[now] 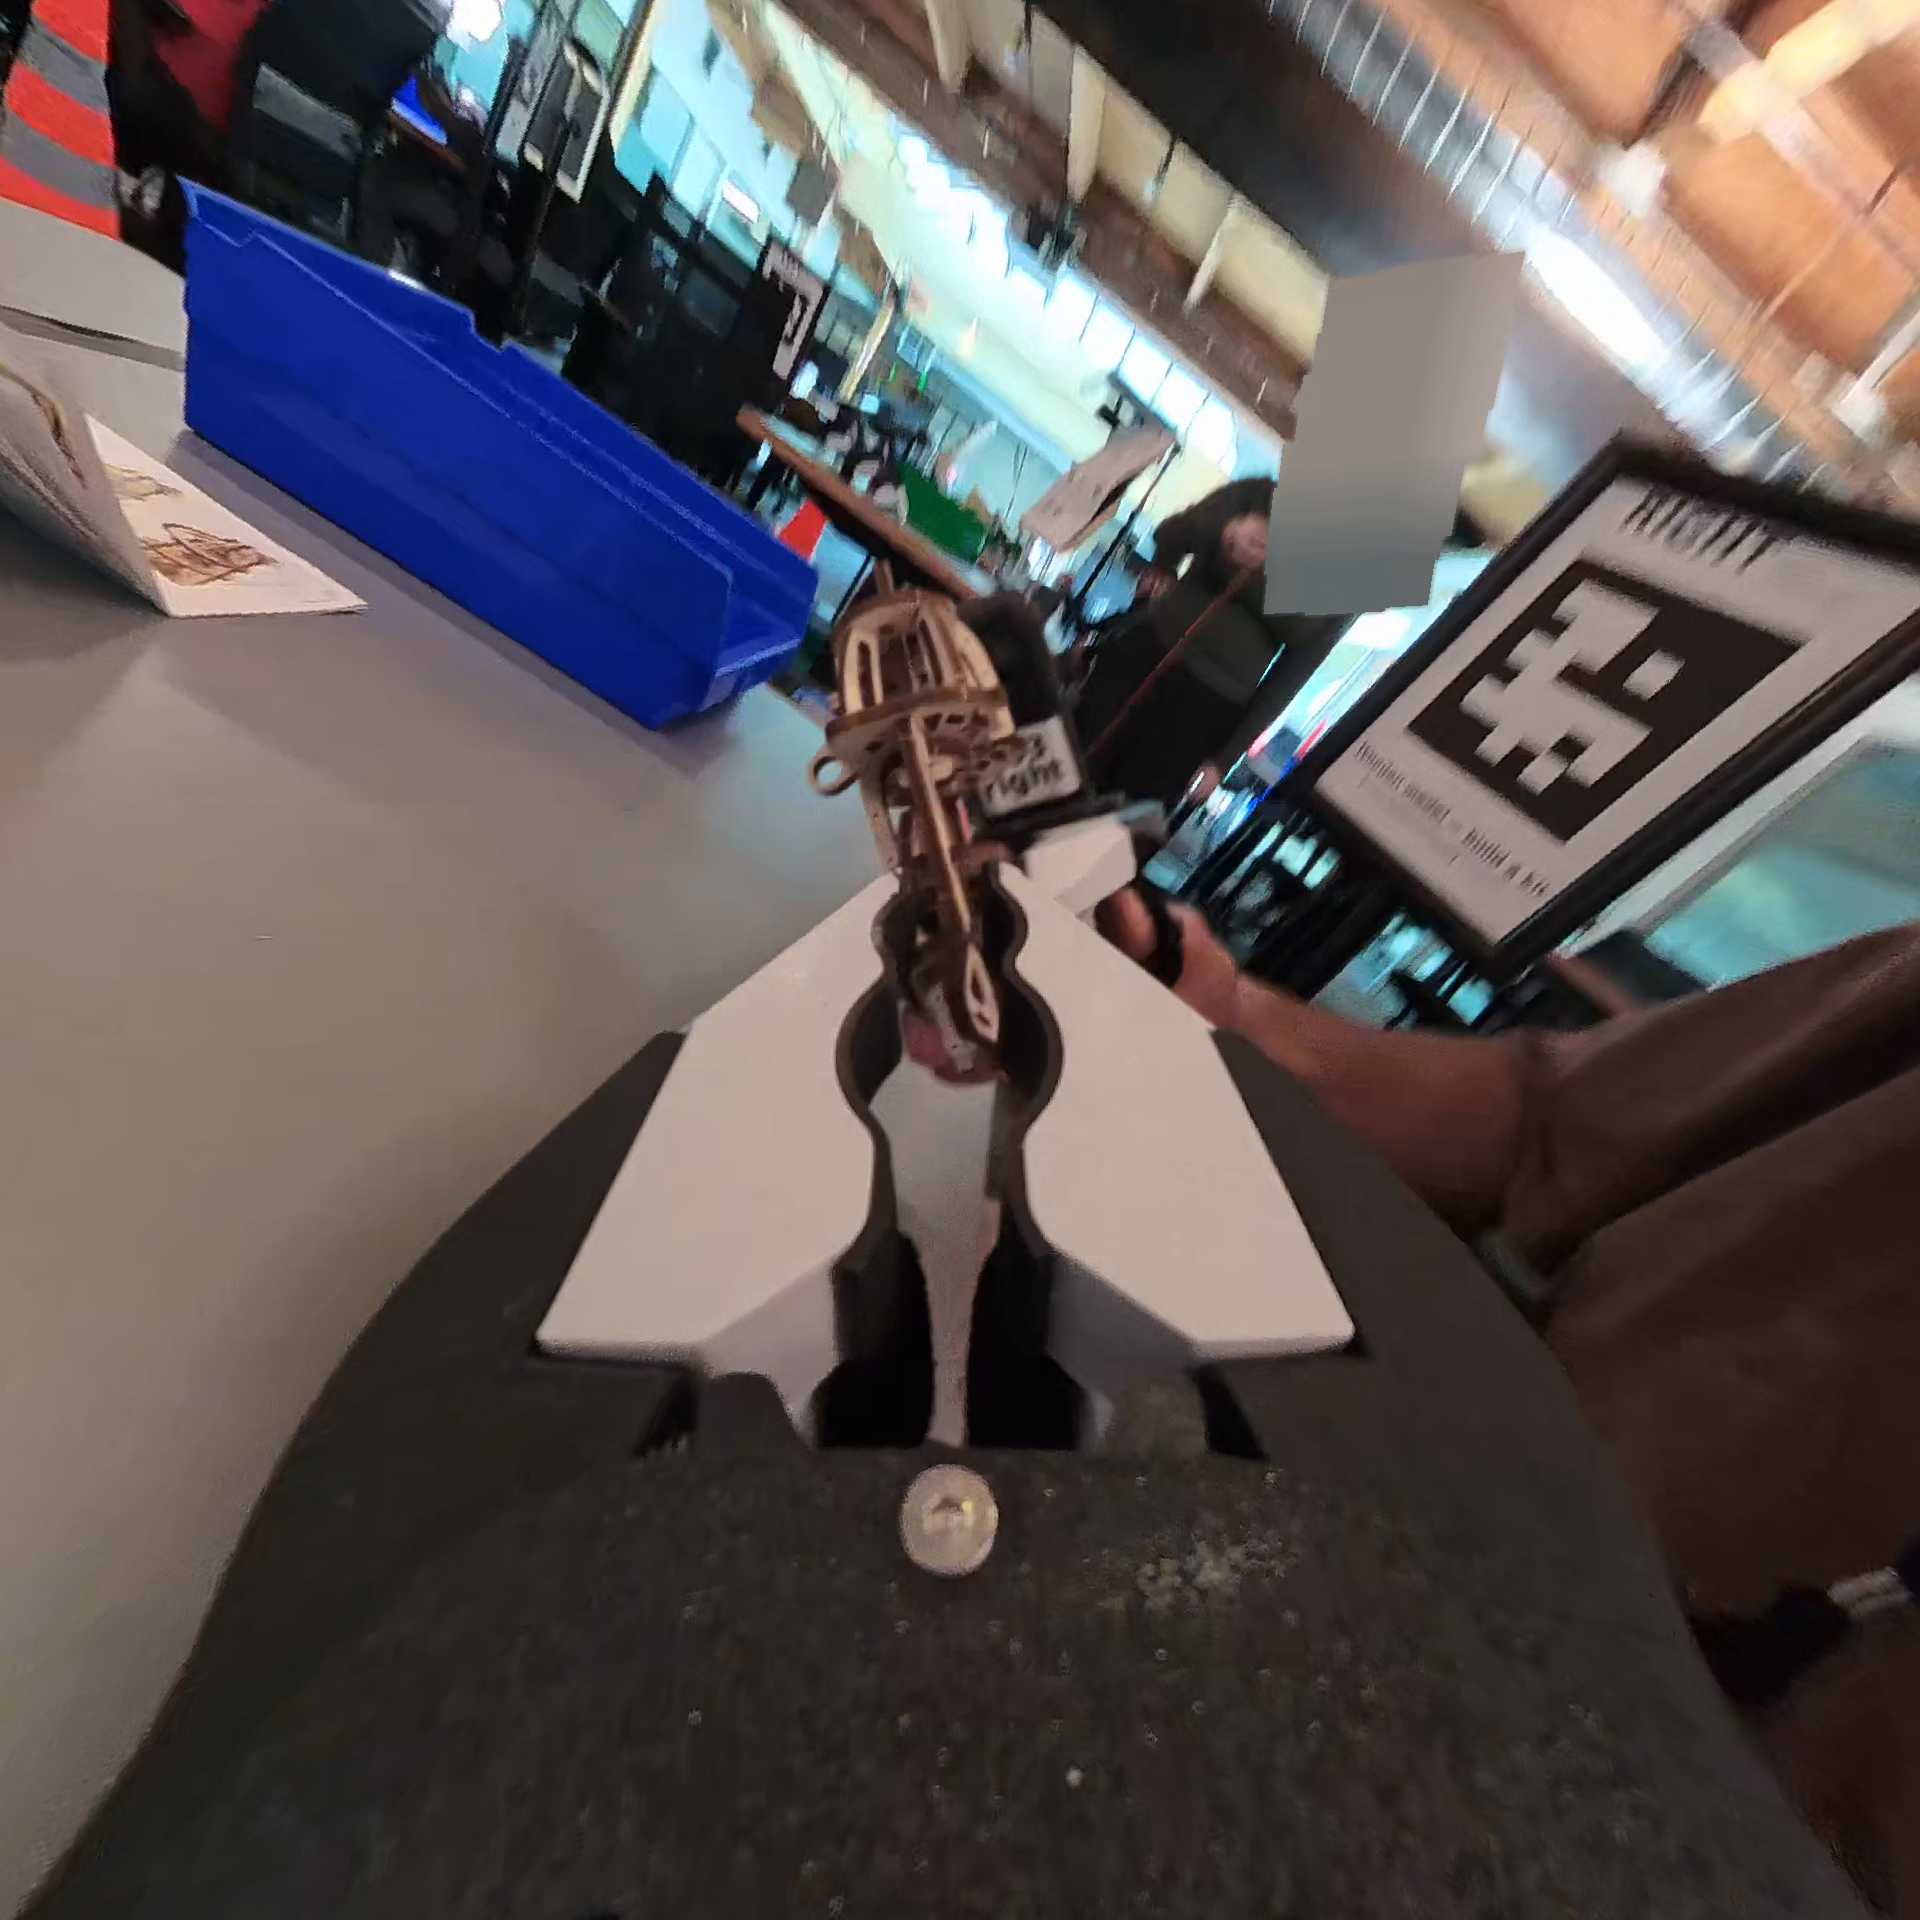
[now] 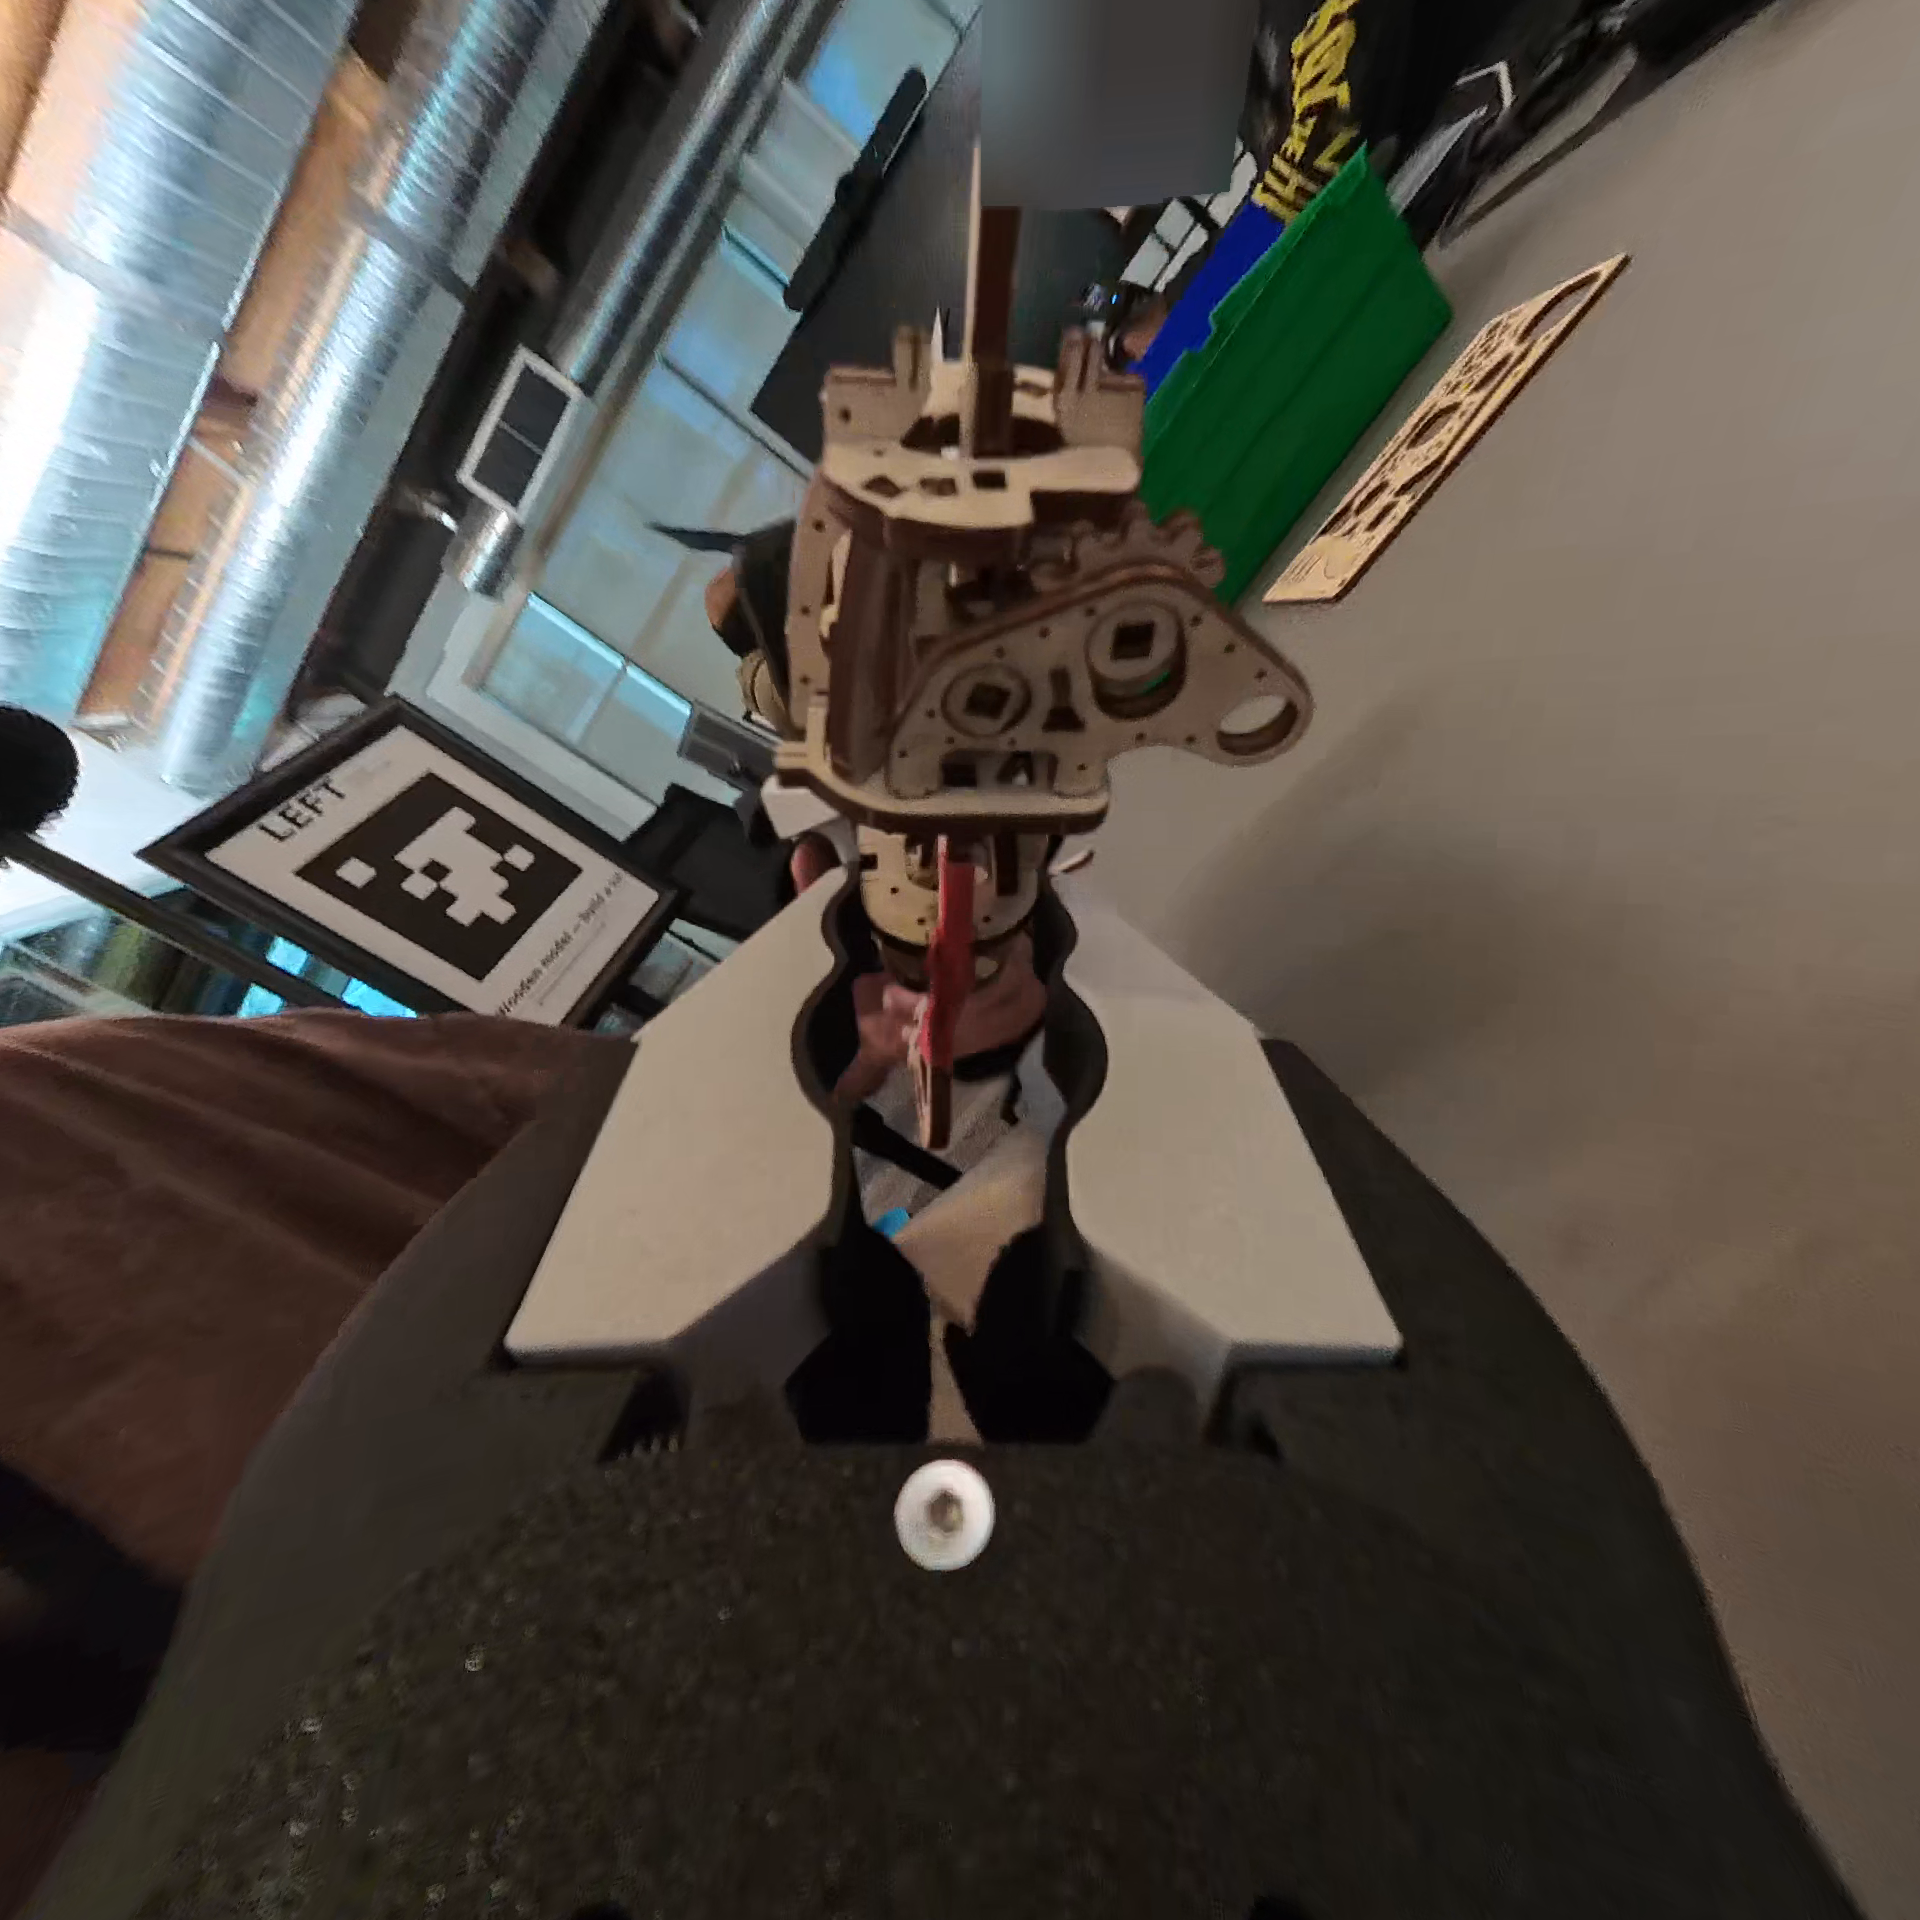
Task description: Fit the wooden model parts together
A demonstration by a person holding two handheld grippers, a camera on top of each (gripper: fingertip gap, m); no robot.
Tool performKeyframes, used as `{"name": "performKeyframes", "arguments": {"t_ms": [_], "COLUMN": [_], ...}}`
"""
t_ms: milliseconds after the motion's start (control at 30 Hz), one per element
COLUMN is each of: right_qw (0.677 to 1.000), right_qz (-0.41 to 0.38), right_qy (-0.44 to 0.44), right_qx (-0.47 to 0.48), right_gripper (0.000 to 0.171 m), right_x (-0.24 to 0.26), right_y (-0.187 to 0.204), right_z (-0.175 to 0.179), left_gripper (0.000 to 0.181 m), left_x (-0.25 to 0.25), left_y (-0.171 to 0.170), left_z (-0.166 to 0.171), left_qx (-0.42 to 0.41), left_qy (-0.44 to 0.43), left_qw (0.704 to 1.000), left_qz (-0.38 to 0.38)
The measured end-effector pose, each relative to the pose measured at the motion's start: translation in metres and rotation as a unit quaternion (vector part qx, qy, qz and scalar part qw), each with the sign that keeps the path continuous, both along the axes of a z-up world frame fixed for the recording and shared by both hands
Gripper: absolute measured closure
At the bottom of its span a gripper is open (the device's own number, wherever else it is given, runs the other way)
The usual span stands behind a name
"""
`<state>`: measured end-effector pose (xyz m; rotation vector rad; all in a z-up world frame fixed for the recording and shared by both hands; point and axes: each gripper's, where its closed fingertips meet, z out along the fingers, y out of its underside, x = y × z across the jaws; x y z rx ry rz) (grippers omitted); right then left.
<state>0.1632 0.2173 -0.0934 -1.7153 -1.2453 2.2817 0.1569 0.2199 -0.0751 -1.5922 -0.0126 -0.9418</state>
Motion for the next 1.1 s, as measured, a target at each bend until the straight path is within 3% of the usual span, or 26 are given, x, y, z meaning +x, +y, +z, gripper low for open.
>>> {"name": "performKeyframes", "arguments": {"t_ms": [200, 567, 800, 1100], "right_qw": [0.995, 0.987, 0.985, 0.988], "right_qz": [0.045, 0.078, 0.083, 0.088], "right_qy": [-0.022, -0.017, -0.025, -0.051], "right_qx": [0.089, 0.141, 0.151, 0.117], "right_gripper": [0.142, 0.142, 0.142, 0.143], "right_x": [0.008, 0.014, 0.014, 0.015], "right_y": [-0.010, -0.021, -0.023, -0.021], "right_z": [-0.009, -0.011, -0.015, -0.024], "left_gripper": [0.164, 0.173, 0.179, 0.181], "left_x": [0.017, 0.029, 0.030, 0.023], "left_y": [-0.016, -0.027, -0.029, -0.024], "left_z": [-0.024, -0.026, -0.034, -0.037], "left_qx": [-0.094, -0.126, -0.129, -0.102], "left_qy": [0.186, 0.211, 0.235, 0.267], "left_qw": [0.973, 0.949, 0.940, 0.943], "left_qz": [-0.099, -0.198, -0.210, -0.171]}}
